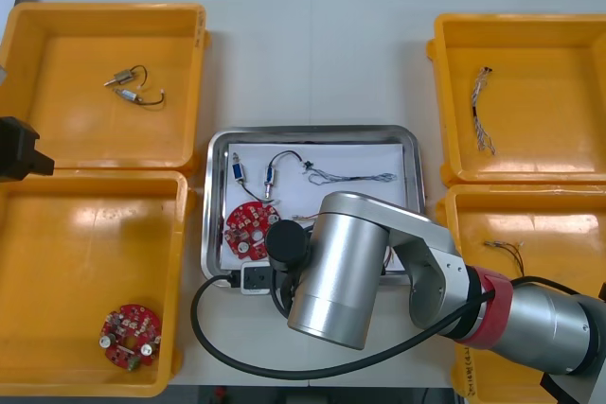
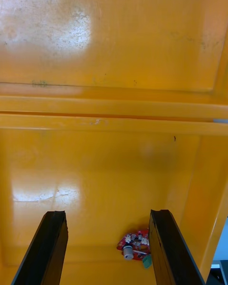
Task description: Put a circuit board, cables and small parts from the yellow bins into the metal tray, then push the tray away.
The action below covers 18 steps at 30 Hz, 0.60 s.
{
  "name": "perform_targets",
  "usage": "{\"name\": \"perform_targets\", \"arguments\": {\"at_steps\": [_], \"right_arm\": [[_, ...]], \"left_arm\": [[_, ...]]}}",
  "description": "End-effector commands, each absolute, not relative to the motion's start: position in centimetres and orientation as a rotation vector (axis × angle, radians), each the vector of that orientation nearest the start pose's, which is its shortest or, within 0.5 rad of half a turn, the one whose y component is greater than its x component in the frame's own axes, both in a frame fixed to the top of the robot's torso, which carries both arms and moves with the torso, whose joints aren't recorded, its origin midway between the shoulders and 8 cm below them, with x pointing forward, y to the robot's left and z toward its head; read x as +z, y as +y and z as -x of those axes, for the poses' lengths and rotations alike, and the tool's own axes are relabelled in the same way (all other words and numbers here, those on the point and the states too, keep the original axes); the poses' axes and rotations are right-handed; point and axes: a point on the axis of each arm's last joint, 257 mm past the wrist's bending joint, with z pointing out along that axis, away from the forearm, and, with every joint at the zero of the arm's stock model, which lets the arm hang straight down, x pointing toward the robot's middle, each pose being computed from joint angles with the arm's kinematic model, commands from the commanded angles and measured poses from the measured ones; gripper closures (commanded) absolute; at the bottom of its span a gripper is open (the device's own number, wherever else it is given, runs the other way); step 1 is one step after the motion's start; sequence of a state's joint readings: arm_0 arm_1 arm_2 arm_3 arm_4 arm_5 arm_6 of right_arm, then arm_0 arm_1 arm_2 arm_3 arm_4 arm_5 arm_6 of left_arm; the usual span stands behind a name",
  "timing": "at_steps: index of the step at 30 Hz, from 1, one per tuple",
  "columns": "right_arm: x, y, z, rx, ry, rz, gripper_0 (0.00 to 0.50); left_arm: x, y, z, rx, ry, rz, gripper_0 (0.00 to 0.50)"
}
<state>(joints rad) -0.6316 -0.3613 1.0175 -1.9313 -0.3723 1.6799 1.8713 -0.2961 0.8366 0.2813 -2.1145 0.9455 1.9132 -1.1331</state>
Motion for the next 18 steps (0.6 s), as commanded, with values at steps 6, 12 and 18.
{"name": "perform_targets", "arguments": {"at_steps": [6, 12, 18], "right_arm": [[-31.1, -1.3, -35.5, -0.406, 1.919, 2.006, 0.477], [-30.2, -1.8, -36.9, -0.455, 1.898, 1.996, 0.500], [-29.3, -1.8, -37.7, -0.479, 1.882, 1.984, 0.500]], "left_arm": [[-12.4, 37.1, -39.3, -0.021, 2.636, 0.057, 0.000], [-12.4, 37.1, -39.3, -0.021, 2.636, 0.057, 0.000], [-12.4, 37.1, -39.3, -0.021, 2.636, 0.057, 0.000]]}}
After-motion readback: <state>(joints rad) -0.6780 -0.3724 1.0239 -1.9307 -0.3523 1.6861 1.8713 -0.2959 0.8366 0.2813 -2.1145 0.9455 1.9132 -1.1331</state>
